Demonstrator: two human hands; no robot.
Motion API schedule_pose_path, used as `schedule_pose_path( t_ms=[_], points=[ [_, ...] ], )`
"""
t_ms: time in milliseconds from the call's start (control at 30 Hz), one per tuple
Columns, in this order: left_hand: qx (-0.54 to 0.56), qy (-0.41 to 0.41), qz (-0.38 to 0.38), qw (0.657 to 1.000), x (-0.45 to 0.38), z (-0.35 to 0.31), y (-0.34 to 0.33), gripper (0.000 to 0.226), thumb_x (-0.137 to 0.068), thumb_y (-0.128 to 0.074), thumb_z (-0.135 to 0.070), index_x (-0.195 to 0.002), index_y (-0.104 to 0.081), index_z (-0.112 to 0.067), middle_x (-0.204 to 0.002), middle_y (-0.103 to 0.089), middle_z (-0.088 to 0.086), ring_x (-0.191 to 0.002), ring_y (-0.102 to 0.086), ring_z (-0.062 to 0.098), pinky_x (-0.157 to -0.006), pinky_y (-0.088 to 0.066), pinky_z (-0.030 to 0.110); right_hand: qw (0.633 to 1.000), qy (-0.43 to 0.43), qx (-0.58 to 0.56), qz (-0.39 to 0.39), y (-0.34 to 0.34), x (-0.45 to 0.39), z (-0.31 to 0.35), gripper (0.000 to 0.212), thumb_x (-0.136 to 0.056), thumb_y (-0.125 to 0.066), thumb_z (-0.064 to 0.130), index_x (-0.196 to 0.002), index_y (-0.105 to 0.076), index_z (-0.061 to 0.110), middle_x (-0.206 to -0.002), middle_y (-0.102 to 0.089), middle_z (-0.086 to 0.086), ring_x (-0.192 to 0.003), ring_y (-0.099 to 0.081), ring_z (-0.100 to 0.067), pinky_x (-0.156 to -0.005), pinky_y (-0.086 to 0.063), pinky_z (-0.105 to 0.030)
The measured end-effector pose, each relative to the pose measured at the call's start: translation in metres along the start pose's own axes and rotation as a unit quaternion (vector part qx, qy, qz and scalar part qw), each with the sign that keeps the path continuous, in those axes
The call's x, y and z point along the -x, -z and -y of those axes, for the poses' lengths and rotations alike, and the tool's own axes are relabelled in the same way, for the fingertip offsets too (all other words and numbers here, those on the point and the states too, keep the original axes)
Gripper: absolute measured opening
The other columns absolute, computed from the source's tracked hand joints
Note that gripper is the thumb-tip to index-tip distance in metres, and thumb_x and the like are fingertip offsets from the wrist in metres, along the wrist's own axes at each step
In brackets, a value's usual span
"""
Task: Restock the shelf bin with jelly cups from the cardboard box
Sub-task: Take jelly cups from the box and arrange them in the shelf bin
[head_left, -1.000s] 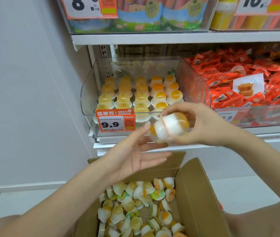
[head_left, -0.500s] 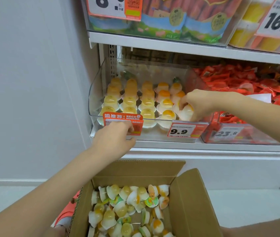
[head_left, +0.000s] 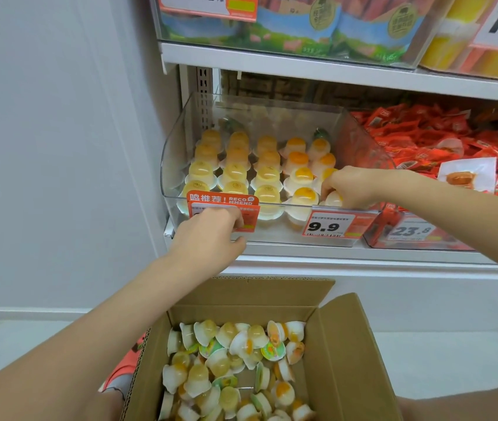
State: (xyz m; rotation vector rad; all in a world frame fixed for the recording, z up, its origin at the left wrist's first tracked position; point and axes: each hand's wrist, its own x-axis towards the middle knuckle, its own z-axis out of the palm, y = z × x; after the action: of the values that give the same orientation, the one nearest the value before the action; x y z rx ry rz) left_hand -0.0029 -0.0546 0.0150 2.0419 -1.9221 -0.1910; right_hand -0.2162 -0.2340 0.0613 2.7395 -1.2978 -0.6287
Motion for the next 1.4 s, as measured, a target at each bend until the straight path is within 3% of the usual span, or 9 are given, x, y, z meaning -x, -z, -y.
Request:
schedule_pose_path(
  t_ms=[167, 400, 467, 700, 833, 933, 1067, 1167, 1400],
  points=[
    [-0.002, -0.004, 0.001, 1.0, 0.001, 0.0, 0.0, 0.023, -0.09, -0.057, -0.033, -0.109, -0.058, -0.021, -0.106, -0.064, -0.004, -0.096, -0.06, 0.018, -0.079, -0.055, 0.038, 1.0, -0.024, -0.007, -0.006, 0.016, 0.014, 0.0, 0.052, -0.08, -0.071, 0.028, -0.128, -0.052, 0.024, -0.114, -0.057, -0.001, -0.097, -0.051, -0.021, -0.086, -0.048, -0.033],
    [-0.013, -0.028, 0.031, 0.999, 0.014, 0.001, -0.014, 0.029, -0.087, -0.06, -0.033, -0.113, -0.056, -0.023, -0.108, -0.062, -0.006, -0.1, -0.059, 0.016, -0.078, -0.053, 0.035, 0.948, 0.048, -0.142, -0.282, -0.018, 0.095, 0.039, 0.028, -0.083, -0.065, 0.018, -0.11, -0.059, 0.022, -0.09, -0.053, 0.007, -0.077, -0.046, -0.01, -0.071, -0.047, -0.035],
    [-0.049, -0.036, 0.075, 0.995, 0.022, 0.002, -0.029, 0.028, -0.088, -0.058, -0.033, -0.114, -0.055, -0.023, -0.109, -0.062, -0.005, -0.101, -0.059, 0.018, -0.073, -0.049, 0.03, 0.953, 0.074, -0.173, -0.237, -0.057, 0.107, 0.062, 0.025, -0.087, -0.062, 0.017, -0.112, -0.059, 0.019, -0.091, -0.049, 0.01, -0.078, -0.044, -0.008, -0.072, -0.044, -0.031],
    [-0.178, -0.036, 0.323, 0.929, 0.078, 0.038, -0.136, 0.026, -0.087, -0.05, -0.008, -0.111, -0.057, -0.015, -0.108, -0.062, 0.003, -0.093, -0.06, 0.022, -0.064, -0.045, 0.031, 0.971, 0.1, -0.178, 0.125, -0.224, 0.092, 0.138, 0.039, -0.088, -0.051, 0.004, -0.125, -0.047, 0.017, -0.116, -0.057, -0.008, -0.103, -0.058, -0.027, -0.081, -0.051, -0.039],
    [-0.175, 0.007, 0.4, 0.9, 0.109, 0.061, -0.198, 0.039, -0.085, -0.053, 0.002, -0.121, -0.052, -0.014, -0.116, -0.056, 0.004, -0.097, -0.058, 0.023, -0.076, -0.052, 0.034, 0.95, 0.106, -0.177, 0.232, -0.281, 0.071, 0.166, 0.038, -0.089, -0.054, 0.004, -0.126, -0.047, 0.01, -0.121, -0.052, -0.015, -0.107, -0.054, -0.031, -0.082, -0.048, -0.039],
    [-0.21, -0.008, 0.423, 0.881, 0.119, 0.074, -0.232, 0.056, -0.087, -0.056, 0.0, -0.138, -0.039, -0.014, -0.141, -0.037, 0.006, -0.128, -0.041, 0.027, -0.091, -0.043, 0.037, 0.939, 0.098, -0.193, 0.267, -0.315, 0.057, 0.184, 0.051, -0.087, -0.061, 0.006, -0.133, -0.042, 0.015, -0.128, -0.049, -0.013, -0.114, -0.05, -0.03, -0.088, -0.049, -0.04],
    [-0.208, -0.004, 0.42, 0.883, 0.116, 0.102, -0.263, 0.074, -0.083, -0.061, -0.003, -0.146, -0.025, -0.02, -0.153, -0.017, 0.008, -0.143, -0.013, 0.028, -0.107, -0.032, 0.043, 0.92, 0.051, -0.24, 0.304, -0.343, 0.04, 0.205, 0.051, -0.081, -0.069, 0.042, -0.12, -0.049, 0.016, -0.121, -0.051, -0.007, -0.112, -0.049, -0.026, -0.086, -0.048, -0.037],
    [-0.166, 0.03, 0.414, 0.895, 0.115, 0.114, -0.276, 0.066, -0.083, -0.06, -0.007, -0.139, -0.03, -0.025, -0.147, -0.023, 0.008, -0.133, -0.029, 0.03, -0.1, -0.038, 0.042, 0.909, 0.002, -0.256, 0.33, -0.357, 0.033, 0.216, 0.046, -0.078, -0.066, 0.054, -0.103, -0.051, 0.018, -0.109, -0.057, -0.006, -0.103, -0.056, -0.024, -0.075, -0.048, -0.034],
    [0.078, 0.167, 0.329, 0.926, 0.117, 0.119, -0.283, 0.039, -0.085, -0.061, -0.014, -0.122, -0.047, -0.021, -0.13, -0.042, 0.005, -0.109, -0.052, 0.026, -0.082, -0.046, 0.031, 0.89, -0.017, -0.218, 0.4, -0.349, 0.021, 0.227, 0.036, -0.082, -0.069, 0.037, -0.104, -0.057, 0.011, -0.092, -0.057, -0.004, -0.084, -0.056, -0.018, -0.058, -0.043, -0.025]
  ],
)
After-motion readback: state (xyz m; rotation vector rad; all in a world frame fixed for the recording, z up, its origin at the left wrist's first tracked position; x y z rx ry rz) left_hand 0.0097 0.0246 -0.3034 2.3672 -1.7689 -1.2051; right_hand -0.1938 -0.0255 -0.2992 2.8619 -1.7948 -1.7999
